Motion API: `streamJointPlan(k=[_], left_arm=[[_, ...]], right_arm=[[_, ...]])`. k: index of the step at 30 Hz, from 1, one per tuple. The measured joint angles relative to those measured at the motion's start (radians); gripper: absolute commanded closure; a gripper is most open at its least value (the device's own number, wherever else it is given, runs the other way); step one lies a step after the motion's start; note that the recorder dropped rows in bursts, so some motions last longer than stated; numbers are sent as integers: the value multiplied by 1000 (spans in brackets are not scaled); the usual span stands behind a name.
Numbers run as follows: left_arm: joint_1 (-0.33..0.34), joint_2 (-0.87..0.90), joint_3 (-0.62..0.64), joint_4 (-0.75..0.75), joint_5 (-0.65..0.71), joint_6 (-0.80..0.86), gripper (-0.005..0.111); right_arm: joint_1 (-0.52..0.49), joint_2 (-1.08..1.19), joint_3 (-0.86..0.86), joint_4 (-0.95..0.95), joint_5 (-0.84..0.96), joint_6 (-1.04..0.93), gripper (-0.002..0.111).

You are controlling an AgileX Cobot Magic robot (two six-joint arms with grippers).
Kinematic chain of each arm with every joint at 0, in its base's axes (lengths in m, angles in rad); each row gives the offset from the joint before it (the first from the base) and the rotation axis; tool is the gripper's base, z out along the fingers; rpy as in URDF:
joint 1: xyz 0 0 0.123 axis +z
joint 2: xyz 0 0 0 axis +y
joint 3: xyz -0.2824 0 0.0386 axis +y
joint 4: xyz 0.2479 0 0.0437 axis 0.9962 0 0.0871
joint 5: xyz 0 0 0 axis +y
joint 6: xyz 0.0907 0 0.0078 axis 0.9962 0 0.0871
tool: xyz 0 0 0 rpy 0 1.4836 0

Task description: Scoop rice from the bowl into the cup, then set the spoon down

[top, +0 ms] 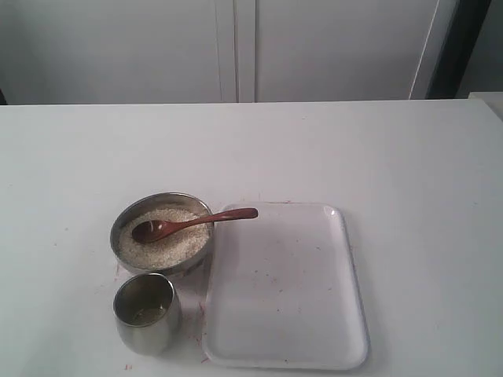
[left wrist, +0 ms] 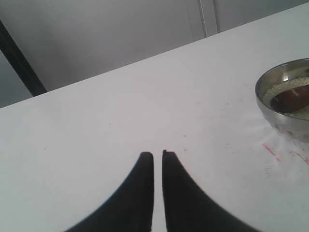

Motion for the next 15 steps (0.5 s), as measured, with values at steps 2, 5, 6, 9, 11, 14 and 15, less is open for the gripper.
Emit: streamJointPlan(k=[2, 5, 6, 9, 11, 14, 15], left_arm=[[0, 0, 0, 0, 0, 0, 92], [0, 0, 0, 0, 0, 0, 92], [0, 0, 0, 0, 0, 0, 92], [0, 0, 0, 0, 0, 0, 92], [0, 0, 0, 0, 0, 0, 92], [0, 0, 0, 0, 0, 0, 92], [0, 0, 0, 0, 0, 0, 92]], right_arm=[[0, 0, 0, 0, 0, 0, 108], [0, 0, 0, 0, 0, 0, 108], [0, 0, 0, 0, 0, 0, 108], [0, 0, 0, 0, -5, 0, 108], [0, 0, 0, 0, -38, 0, 108], [0, 0, 0, 4, -123, 0, 108], [0, 0, 0, 6, -157, 0, 108]])
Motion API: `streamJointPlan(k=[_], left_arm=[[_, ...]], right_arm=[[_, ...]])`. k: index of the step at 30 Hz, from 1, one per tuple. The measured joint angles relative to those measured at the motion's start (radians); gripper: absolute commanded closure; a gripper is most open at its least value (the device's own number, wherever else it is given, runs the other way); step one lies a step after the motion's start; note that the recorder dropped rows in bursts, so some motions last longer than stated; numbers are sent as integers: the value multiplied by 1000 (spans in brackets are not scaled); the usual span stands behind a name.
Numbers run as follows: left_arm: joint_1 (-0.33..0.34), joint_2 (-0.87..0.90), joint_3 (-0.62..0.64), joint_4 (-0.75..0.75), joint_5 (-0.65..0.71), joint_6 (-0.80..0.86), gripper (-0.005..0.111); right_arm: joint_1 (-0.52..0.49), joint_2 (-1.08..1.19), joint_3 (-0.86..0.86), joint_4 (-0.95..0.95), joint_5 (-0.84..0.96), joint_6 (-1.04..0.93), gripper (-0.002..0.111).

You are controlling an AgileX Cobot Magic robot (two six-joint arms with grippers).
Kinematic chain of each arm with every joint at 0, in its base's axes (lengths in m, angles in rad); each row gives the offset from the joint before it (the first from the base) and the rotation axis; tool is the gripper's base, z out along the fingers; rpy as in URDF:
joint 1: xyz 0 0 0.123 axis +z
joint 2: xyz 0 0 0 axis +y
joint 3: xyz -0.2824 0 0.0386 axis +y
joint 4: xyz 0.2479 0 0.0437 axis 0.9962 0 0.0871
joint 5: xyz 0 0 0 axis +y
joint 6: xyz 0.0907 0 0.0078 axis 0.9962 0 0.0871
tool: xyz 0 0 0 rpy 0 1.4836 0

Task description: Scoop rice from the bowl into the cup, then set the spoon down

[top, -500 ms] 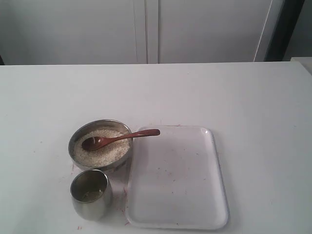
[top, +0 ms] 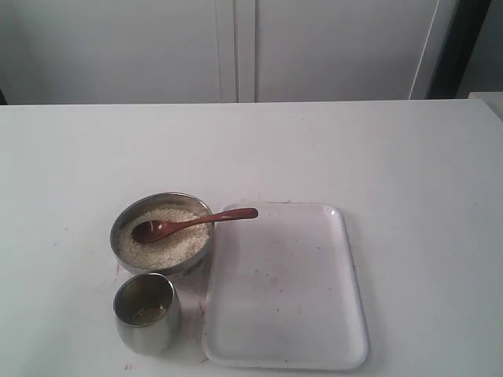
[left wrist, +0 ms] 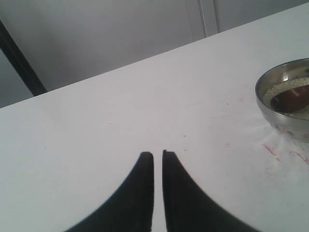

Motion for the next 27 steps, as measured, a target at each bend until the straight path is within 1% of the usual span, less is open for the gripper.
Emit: streamJointPlan(k=[5, 8, 11, 27], left_arm=[[0, 0, 0, 0, 0, 0, 92], [0, 0, 0, 0, 0, 0, 92], [0, 0, 0, 0, 0, 0, 92], [0, 0, 0, 0, 0, 0, 92]], right_arm=[[0, 0, 0, 2, -196, 8, 108], [0, 0, 0, 2, -309, 54, 108], [0, 0, 0, 6, -381, 75, 108], [0, 0, 0, 6, -404, 95, 108]])
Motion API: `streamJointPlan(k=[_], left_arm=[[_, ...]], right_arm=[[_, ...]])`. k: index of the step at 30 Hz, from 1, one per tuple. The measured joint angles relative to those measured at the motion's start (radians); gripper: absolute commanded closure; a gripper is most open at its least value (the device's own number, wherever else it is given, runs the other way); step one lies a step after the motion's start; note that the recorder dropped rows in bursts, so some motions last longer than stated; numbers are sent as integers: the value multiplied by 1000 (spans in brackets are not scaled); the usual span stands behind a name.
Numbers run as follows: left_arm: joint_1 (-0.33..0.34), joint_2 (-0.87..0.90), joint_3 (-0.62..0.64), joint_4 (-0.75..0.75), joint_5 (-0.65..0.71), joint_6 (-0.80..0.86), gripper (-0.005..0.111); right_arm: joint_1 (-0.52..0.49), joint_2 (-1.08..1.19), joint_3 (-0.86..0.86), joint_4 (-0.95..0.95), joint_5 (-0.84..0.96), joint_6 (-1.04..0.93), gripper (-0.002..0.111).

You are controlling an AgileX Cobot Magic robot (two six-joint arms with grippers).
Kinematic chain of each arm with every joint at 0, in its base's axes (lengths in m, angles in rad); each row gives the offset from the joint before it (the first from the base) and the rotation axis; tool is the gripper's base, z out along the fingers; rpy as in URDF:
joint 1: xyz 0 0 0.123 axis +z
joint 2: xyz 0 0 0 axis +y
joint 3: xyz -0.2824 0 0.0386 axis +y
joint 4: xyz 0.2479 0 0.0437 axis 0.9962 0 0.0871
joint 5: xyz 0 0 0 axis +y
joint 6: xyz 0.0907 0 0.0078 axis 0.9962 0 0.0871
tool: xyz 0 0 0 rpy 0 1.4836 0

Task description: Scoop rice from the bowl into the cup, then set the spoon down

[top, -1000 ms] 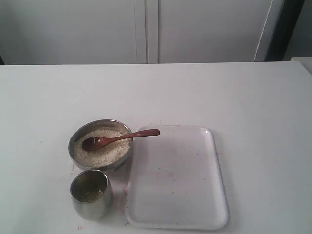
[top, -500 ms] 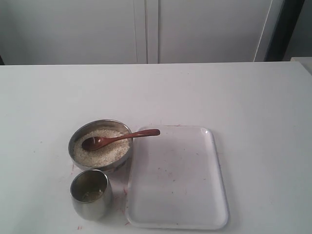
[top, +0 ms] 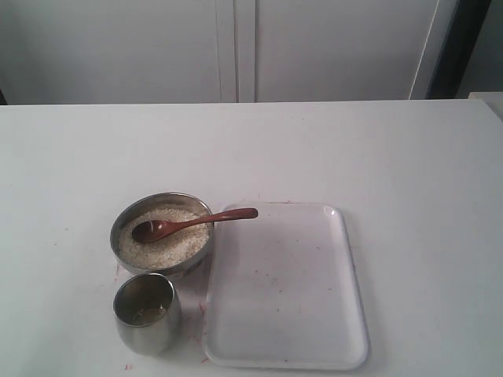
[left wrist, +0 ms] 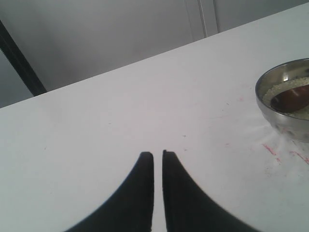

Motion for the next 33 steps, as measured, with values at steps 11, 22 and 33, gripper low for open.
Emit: streamJointPlan(k=[11, 22, 33], left_arm=[[0, 0, 0, 0, 0, 0, 92], [0, 0, 0, 0, 0, 0, 92], [0, 0, 0, 0, 0, 0, 92]], right_arm=[[0, 0, 0, 0, 15, 319, 108], [34, 75, -285, 4, 629, 400, 108], [186, 831, -854, 298, 911, -112, 108]])
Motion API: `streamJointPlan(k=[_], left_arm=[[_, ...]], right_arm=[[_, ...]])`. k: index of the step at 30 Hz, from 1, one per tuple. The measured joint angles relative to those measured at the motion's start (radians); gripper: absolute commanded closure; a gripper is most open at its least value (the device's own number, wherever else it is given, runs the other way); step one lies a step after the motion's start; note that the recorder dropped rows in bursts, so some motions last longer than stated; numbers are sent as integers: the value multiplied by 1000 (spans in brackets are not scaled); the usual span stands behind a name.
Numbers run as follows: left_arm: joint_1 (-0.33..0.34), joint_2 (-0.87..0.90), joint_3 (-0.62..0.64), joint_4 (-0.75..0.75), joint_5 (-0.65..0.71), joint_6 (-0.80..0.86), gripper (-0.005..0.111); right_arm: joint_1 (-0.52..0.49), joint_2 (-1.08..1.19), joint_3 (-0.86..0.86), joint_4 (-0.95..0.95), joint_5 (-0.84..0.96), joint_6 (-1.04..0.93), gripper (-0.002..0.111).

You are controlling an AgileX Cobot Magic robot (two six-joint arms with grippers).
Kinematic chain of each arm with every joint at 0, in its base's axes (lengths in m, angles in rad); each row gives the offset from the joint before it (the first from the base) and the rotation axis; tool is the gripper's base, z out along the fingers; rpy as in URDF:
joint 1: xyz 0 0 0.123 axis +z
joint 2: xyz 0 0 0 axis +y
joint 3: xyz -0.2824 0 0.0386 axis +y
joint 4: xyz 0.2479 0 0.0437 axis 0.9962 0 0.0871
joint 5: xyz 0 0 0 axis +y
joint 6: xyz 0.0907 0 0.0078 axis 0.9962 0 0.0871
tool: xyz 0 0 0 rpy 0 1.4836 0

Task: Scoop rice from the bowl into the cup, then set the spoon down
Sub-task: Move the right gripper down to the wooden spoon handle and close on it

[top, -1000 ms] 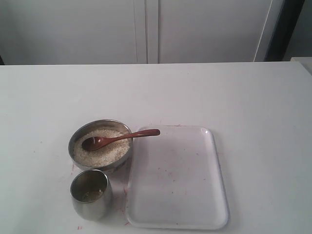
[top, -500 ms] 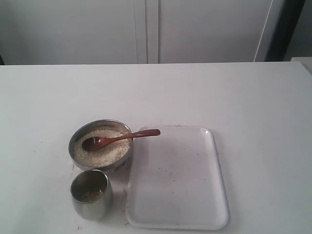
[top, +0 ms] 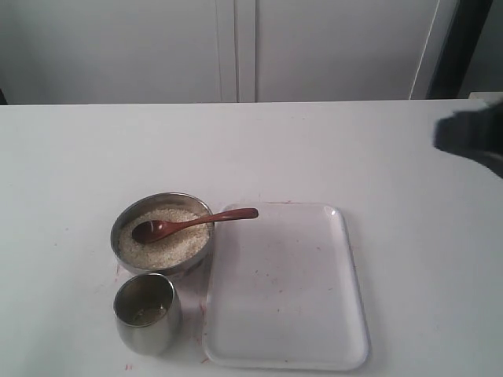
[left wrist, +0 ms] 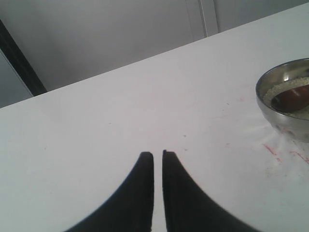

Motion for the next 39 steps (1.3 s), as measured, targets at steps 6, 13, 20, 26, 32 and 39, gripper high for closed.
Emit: streamJointPlan(k=[6, 13, 20, 26, 32, 39], left_arm=[[0, 0, 0, 0, 0, 0, 92], [0, 0, 0, 0, 0, 0, 92], [0, 0, 0, 0, 0, 0, 92], [0, 0, 0, 0, 0, 0, 92], [0, 0, 0, 0, 0, 0, 92], [0, 0, 0, 0, 0, 0, 92]], right_arm=[[0, 346, -347, 16, 260, -286, 108], [37, 522, -495, -10, 388, -476, 108], [157, 654, -502, -25, 442, -734, 108], [232, 776, -523, -84, 377, -793, 108], [240, 922, -641, -161, 370, -796, 108], [256, 980, -683, -173, 320, -908, 96]])
